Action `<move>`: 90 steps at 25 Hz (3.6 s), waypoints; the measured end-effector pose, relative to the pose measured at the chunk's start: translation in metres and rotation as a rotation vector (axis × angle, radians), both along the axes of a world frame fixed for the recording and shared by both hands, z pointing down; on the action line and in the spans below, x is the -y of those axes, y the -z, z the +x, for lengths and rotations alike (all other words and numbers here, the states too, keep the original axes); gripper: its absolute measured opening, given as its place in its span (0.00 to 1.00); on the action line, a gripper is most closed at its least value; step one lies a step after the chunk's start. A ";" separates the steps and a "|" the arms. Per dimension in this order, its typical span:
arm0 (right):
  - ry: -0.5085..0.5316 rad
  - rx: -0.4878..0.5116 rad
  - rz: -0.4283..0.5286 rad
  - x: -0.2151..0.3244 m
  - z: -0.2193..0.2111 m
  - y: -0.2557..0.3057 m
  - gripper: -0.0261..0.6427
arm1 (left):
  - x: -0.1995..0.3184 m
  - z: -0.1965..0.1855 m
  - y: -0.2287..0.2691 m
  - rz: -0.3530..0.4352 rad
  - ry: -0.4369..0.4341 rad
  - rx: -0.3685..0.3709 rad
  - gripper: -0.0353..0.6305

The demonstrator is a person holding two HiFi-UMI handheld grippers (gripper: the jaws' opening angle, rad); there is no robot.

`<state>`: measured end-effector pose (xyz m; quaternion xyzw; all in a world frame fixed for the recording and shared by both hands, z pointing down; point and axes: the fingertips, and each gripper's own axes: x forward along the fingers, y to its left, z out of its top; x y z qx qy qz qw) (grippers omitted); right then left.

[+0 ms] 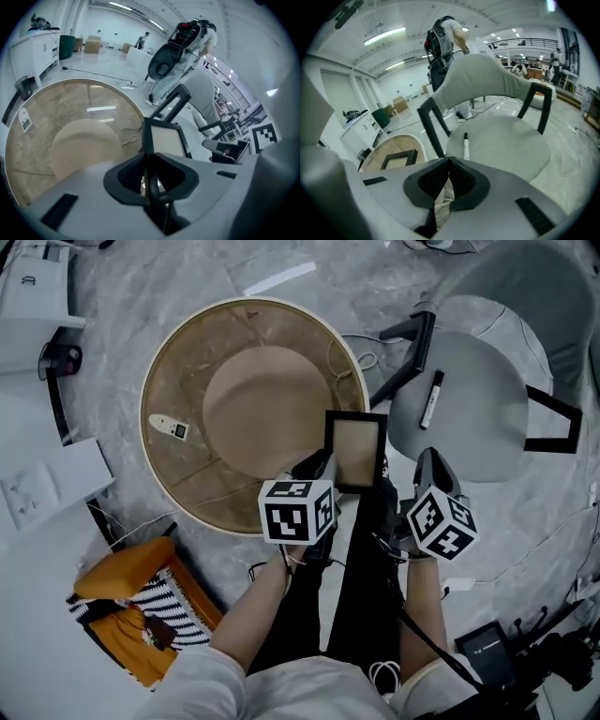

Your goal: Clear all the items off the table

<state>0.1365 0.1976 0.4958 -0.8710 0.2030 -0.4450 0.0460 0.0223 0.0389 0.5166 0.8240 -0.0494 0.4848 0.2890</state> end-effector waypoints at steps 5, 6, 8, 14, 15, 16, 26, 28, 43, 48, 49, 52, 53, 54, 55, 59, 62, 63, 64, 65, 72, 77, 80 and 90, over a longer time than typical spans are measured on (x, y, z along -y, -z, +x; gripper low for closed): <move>-0.156 0.000 -0.026 -0.086 0.023 -0.003 0.07 | -0.073 0.047 -0.002 -0.009 -0.168 -0.009 0.16; -0.183 0.001 -0.034 -0.103 0.027 -0.003 0.07 | -0.088 0.056 -0.003 -0.015 -0.192 -0.009 0.16; -0.222 0.004 -0.046 -0.132 0.037 -0.005 0.07 | -0.115 0.076 -0.006 -0.022 -0.232 -0.010 0.16; -0.288 0.018 -0.049 -0.198 0.071 -0.009 0.07 | -0.185 0.132 -0.019 -0.045 -0.289 0.002 0.16; -0.291 0.022 -0.049 -0.205 0.076 -0.010 0.07 | -0.193 0.141 -0.022 -0.048 -0.289 0.007 0.17; -0.291 0.026 -0.050 -0.211 0.082 -0.012 0.08 | -0.200 0.149 -0.025 -0.049 -0.289 0.012 0.17; -0.275 0.044 -0.053 -0.240 0.131 -0.033 0.08 | -0.216 0.213 -0.062 0.030 -0.288 0.055 0.17; -0.262 0.051 -0.057 -0.239 0.136 -0.040 0.07 | -0.216 0.218 -0.072 0.035 -0.283 0.069 0.17; -0.195 0.056 -0.058 -0.232 0.150 -0.051 0.08 | -0.221 0.220 -0.102 0.059 -0.266 0.122 0.18; -0.179 0.050 -0.060 -0.226 0.148 -0.049 0.08 | -0.221 0.220 -0.090 0.050 -0.255 0.077 0.19; -0.172 0.048 -0.061 -0.224 0.147 -0.048 0.08 | -0.220 0.219 -0.085 0.048 -0.249 0.059 0.19; -0.139 0.044 -0.063 -0.215 0.144 -0.045 0.08 | -0.216 0.214 -0.068 0.036 -0.213 -0.005 0.19; -0.128 0.042 -0.064 -0.211 0.144 -0.044 0.08 | -0.213 0.211 -0.062 0.034 -0.201 -0.024 0.19; -0.118 0.040 -0.064 -0.206 0.143 -0.043 0.07 | -0.209 0.209 -0.057 0.034 -0.187 -0.043 0.19; -0.107 0.036 -0.064 -0.200 0.143 -0.041 0.08 | -0.203 0.206 -0.051 0.034 -0.170 -0.063 0.19; -0.037 0.021 -0.054 -0.163 0.136 -0.033 0.07 | -0.164 0.190 -0.027 0.051 -0.067 -0.134 0.14; 0.050 0.014 -0.046 -0.121 0.123 -0.026 0.07 | -0.124 0.167 -0.015 0.078 0.022 -0.149 0.11; 0.085 0.008 -0.043 -0.106 0.120 -0.023 0.08 | -0.109 0.159 -0.012 0.087 0.060 -0.152 0.09; 0.121 0.001 -0.041 -0.089 0.117 -0.020 0.08 | -0.092 0.150 -0.009 0.095 0.103 -0.155 0.07; 0.157 -0.007 -0.039 -0.072 0.114 -0.016 0.07 | -0.076 0.140 -0.005 0.104 0.147 -0.157 0.07; 0.385 -0.032 -0.022 0.064 0.034 0.017 0.08 | 0.048 0.028 0.028 0.151 0.378 -0.164 0.06; 0.623 -0.036 0.026 0.180 -0.045 0.028 0.07 | 0.130 -0.079 0.037 0.205 0.616 -0.140 0.06; 0.695 -0.028 0.054 0.232 -0.091 0.031 0.07 | 0.169 -0.136 0.038 0.218 0.715 -0.124 0.06; 0.833 -0.030 0.014 0.292 -0.144 0.028 0.08 | 0.208 -0.209 0.031 0.187 0.899 -0.112 0.06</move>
